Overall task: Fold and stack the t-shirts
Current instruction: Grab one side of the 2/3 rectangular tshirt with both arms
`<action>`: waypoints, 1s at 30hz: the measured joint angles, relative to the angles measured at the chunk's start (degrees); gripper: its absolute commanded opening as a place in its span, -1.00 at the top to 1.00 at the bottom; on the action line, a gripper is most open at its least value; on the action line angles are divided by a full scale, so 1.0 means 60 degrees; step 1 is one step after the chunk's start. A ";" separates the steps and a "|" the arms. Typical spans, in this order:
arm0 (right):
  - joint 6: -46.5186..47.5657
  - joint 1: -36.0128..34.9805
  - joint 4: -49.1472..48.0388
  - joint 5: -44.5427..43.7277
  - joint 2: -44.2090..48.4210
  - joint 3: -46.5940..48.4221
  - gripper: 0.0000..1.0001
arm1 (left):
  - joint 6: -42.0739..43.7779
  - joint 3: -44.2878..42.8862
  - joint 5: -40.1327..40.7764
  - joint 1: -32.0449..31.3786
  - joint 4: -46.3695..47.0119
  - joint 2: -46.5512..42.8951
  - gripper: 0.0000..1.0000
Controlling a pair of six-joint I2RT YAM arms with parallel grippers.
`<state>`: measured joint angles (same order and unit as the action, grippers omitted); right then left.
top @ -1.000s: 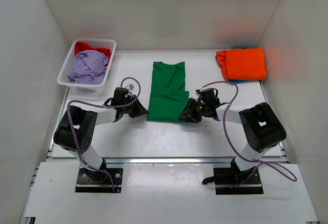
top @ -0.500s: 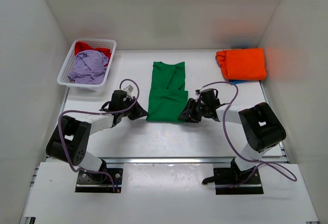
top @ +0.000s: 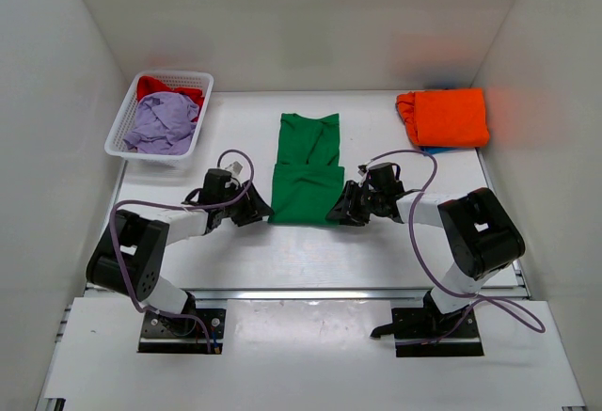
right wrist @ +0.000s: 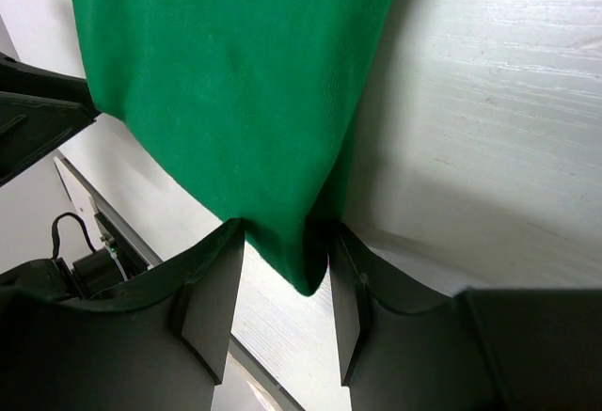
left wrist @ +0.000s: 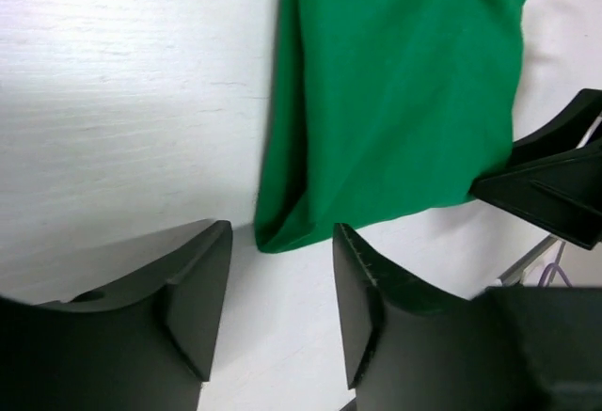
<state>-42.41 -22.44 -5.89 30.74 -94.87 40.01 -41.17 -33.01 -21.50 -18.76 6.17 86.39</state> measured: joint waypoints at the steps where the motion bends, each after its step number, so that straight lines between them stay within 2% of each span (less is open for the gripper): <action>1: 0.0004 0.0000 0.0000 0.0004 0.0000 0.0000 0.22 | 0.0000 0.0044 0.0018 0.0011 -0.0007 0.0000 -0.19; 3: 0.0000 0.0000 -0.0004 0.0004 0.0000 0.0000 0.22 | -0.0007 0.0058 0.0015 -0.0015 -0.0033 0.0000 -0.23; 4: -0.0004 -0.0004 -0.0015 0.0007 -0.0011 0.0000 0.22 | -0.0015 0.0058 0.0022 -0.0066 -0.0022 0.0000 -0.35; 6: -0.0007 -0.0007 -0.0047 0.0040 -0.0033 -0.0004 0.22 | -0.0040 0.0055 0.0022 -0.0197 -0.0018 0.0004 -0.36; 9: -0.0015 -0.0011 -0.0135 0.0095 -0.0091 0.0000 0.24 | -0.0138 0.0069 0.0033 -0.0321 0.0080 0.0018 -0.26; 10: -0.0011 -0.0011 -0.0160 0.0106 -0.0106 0.0000 0.32 | -0.0168 0.0073 0.0036 -0.0364 0.0127 0.0062 -0.23; 11: 0.0000 -0.0011 -0.0175 0.0109 -0.0124 -0.0004 0.40 | -0.0200 0.0073 0.0055 -0.0415 0.0200 0.0142 0.03; 12: 0.0007 -0.0015 -0.0168 0.0102 -0.0146 -0.0004 0.76 | -0.0270 0.0073 0.0069 -0.0444 0.0280 0.0240 0.43; 13: 0.0062 -0.0015 -0.0175 0.0106 -0.0186 -0.0007 1.00 | -0.0357 0.0069 0.0117 -0.0470 0.0342 0.0353 0.89; 14: 0.0073 -0.0018 -0.0164 0.0091 -0.0233 -0.0007 1.00 | -0.0404 0.0069 0.0138 -0.0495 0.0375 0.0474 1.00; 17: 0.0106 -0.0058 0.0036 0.0080 -0.0277 -0.0025 1.00 | -0.0452 0.0073 -0.0084 -0.0517 0.0532 0.0769 1.00; 21: 0.0423 -0.0306 0.0546 0.0004 0.0171 -0.0240 1.00 | -0.0364 0.0251 -0.0117 -0.0674 0.0248 0.0430 1.00; 26: 0.0831 -0.0834 0.1752 0.0076 0.1821 -0.1410 1.00 | -0.0248 0.1122 0.0022 -0.1774 -0.0962 -0.1545 1.00; 30: 0.0838 -0.1184 0.2444 0.0127 0.3293 -0.2470 1.00 | -0.0729 0.2124 0.0011 -0.2710 -0.1279 -0.3202 1.00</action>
<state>-37.39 -29.54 8.78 31.51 -75.11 25.19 -45.54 -20.27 -21.43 -35.03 -1.50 67.18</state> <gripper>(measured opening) 0.015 0.025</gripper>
